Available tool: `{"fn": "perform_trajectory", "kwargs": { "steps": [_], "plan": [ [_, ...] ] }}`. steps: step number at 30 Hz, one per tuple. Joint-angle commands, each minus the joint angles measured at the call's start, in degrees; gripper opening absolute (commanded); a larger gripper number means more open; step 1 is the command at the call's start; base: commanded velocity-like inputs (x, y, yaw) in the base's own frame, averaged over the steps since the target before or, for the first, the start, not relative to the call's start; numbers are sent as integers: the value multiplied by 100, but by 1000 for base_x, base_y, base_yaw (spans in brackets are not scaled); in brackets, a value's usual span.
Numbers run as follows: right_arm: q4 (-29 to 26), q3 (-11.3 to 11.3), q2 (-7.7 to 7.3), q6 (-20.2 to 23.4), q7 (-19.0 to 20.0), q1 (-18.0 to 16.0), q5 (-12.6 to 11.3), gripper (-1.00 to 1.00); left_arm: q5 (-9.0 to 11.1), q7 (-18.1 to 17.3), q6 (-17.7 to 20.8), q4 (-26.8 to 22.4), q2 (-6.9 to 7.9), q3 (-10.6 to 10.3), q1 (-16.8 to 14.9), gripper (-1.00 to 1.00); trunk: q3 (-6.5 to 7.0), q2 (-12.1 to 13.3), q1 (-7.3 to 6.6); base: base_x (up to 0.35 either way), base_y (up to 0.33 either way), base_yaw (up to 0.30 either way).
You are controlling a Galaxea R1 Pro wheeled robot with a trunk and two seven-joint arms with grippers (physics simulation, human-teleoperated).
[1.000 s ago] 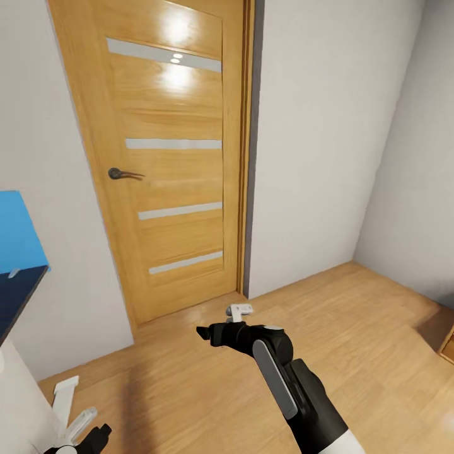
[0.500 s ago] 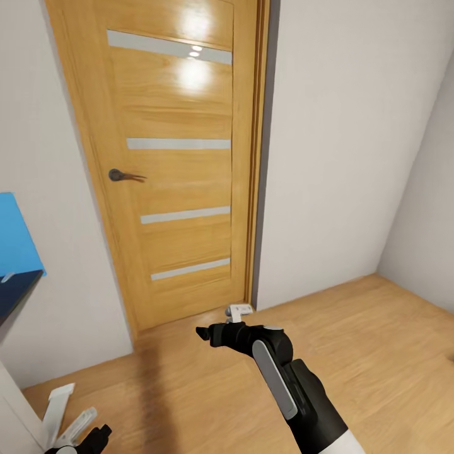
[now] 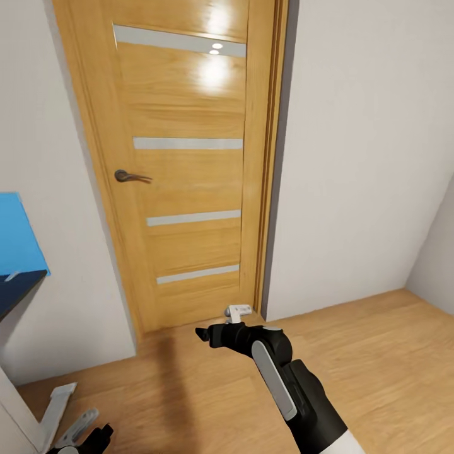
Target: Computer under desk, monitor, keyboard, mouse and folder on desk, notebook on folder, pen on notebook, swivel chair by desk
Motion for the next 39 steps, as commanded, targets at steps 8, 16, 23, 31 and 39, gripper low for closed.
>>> {"fn": "perform_trajectory", "kwargs": {
  "steps": [8,16,23,31,39],
  "plan": [
    [8,70,0,43,-68,22,-29,100,77,73,21,6,-101,14,33,100,-6,-3,0,25,-24,267],
    [44,248,0,48,-88,37,-42,100,123,48,22,50,-119,99,319,100,-6,-3,0,3,-3,224],
    [91,262,0,48,-127,36,-48,100,135,32,22,47,-128,378,377,100,-6,-3,0,0,0,236],
    [105,266,0,43,-161,40,-50,100,140,-18,22,48,-143,512,395,100,-78,-163,88,0,0,222],
    [108,266,0,40,-167,44,-50,100,141,-132,22,49,-146,537,402,100,-204,-444,241,0,0,243]
  ]
}}
